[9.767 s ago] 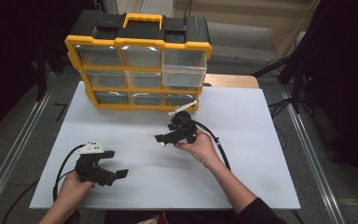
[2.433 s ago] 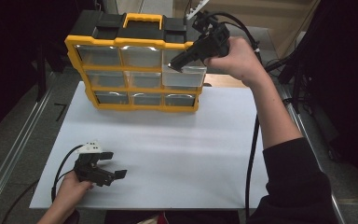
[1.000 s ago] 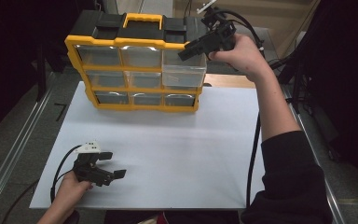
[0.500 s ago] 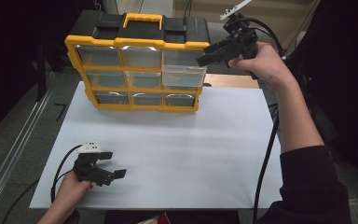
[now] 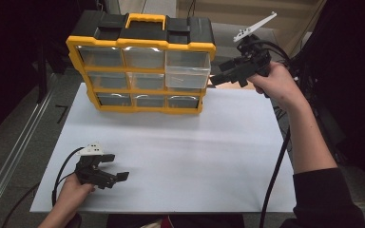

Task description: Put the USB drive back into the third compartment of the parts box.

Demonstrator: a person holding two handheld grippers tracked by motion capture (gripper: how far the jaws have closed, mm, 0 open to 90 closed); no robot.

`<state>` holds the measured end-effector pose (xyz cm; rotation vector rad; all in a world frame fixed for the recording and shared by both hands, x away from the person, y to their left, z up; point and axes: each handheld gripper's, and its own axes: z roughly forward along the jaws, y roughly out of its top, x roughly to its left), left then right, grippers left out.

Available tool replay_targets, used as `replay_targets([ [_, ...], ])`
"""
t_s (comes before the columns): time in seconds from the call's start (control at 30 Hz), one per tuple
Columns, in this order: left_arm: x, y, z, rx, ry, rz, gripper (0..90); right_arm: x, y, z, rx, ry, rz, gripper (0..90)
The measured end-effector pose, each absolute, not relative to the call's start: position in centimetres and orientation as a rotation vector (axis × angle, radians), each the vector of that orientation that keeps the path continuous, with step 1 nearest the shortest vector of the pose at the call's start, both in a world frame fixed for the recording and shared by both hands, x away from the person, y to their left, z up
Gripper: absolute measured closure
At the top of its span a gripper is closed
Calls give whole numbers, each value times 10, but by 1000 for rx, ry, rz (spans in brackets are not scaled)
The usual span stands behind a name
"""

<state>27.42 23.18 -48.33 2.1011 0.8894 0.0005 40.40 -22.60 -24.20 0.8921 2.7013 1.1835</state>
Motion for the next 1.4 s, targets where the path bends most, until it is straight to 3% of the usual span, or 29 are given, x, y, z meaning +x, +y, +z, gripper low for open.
replay_targets([
  [1.4, 275, 231, -483, 2110, 890, 9, 20, 353, -211, -382, 1035, 2703, 1210, 214],
])
